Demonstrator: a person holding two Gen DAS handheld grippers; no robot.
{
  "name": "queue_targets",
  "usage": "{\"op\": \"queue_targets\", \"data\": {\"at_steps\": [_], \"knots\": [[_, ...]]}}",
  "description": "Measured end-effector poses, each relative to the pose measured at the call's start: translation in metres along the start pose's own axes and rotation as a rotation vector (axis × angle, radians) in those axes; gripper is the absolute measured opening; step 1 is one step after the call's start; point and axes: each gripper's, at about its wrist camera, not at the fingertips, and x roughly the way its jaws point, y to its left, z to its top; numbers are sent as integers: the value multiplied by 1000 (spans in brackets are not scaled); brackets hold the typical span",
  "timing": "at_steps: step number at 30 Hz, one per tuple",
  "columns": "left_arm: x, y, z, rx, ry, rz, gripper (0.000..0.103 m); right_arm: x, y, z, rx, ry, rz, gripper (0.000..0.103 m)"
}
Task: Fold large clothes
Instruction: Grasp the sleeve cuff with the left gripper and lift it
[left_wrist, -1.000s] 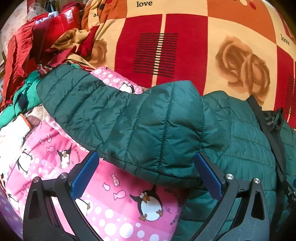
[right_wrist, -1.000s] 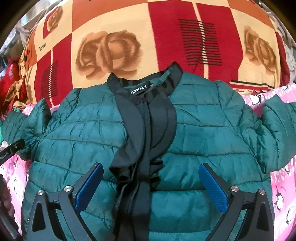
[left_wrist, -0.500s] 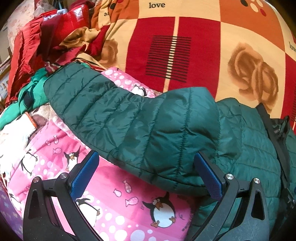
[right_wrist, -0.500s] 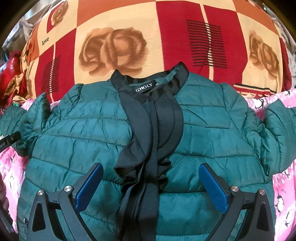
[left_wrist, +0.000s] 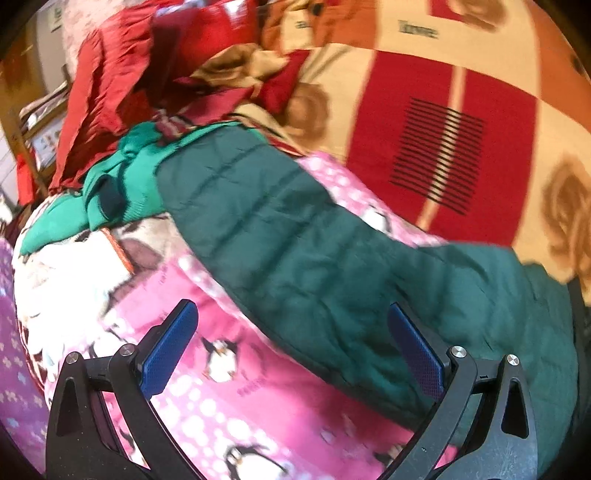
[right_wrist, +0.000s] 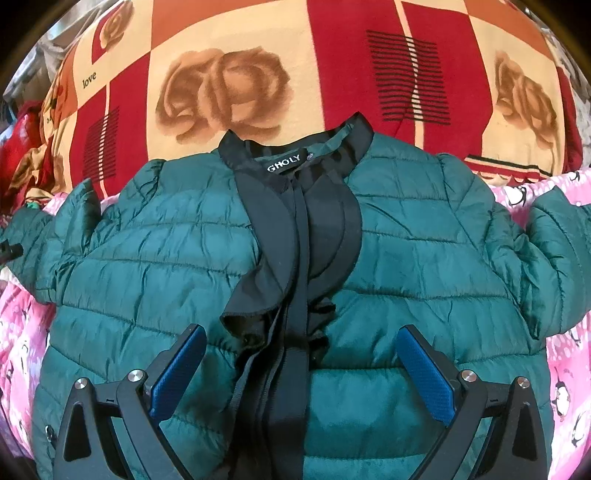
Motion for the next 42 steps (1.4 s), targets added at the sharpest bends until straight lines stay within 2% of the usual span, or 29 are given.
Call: {"op": "queue_targets", "data": {"at_steps": [6, 12, 14, 16, 17, 19, 20, 22, 30, 34, 42], "knots": [[27, 43, 32, -121, 2, 22, 102, 2, -7, -5, 18, 18, 12, 103], [59, 76, 49, -242, 10, 55, 102, 3, -8, -6, 16, 26, 9, 103], [67, 82, 53, -267, 13, 50, 98, 4, -7, -6, 13, 29, 10, 103], [75, 84, 55, -280, 14, 17, 74, 4, -5, -6, 4, 31, 6, 103], [78, 83, 55, -278, 15, -7, 68, 5, -4, -6, 1, 32, 4, 103], [85, 81, 55, -275, 21, -57, 45, 5, -5, -6, 2, 34, 6, 103], [85, 80, 54, -270, 18, -69, 41, 5, -5, -6, 4, 36, 7, 103], [82, 79, 53, -257, 4, -96, 17, 5, -6, -6, 7, 38, 8, 103], [18, 67, 35, -238, -39, -262, 13, 0, -8, -8, 9, 37, 9, 103], [-21, 44, 20, -188, -53, -272, 13, -7, -10, -10, 22, 29, 17, 103], [-72, -14, -14, -89, -91, -305, 13, -21, -15, -13, 26, 13, 17, 103]]}}
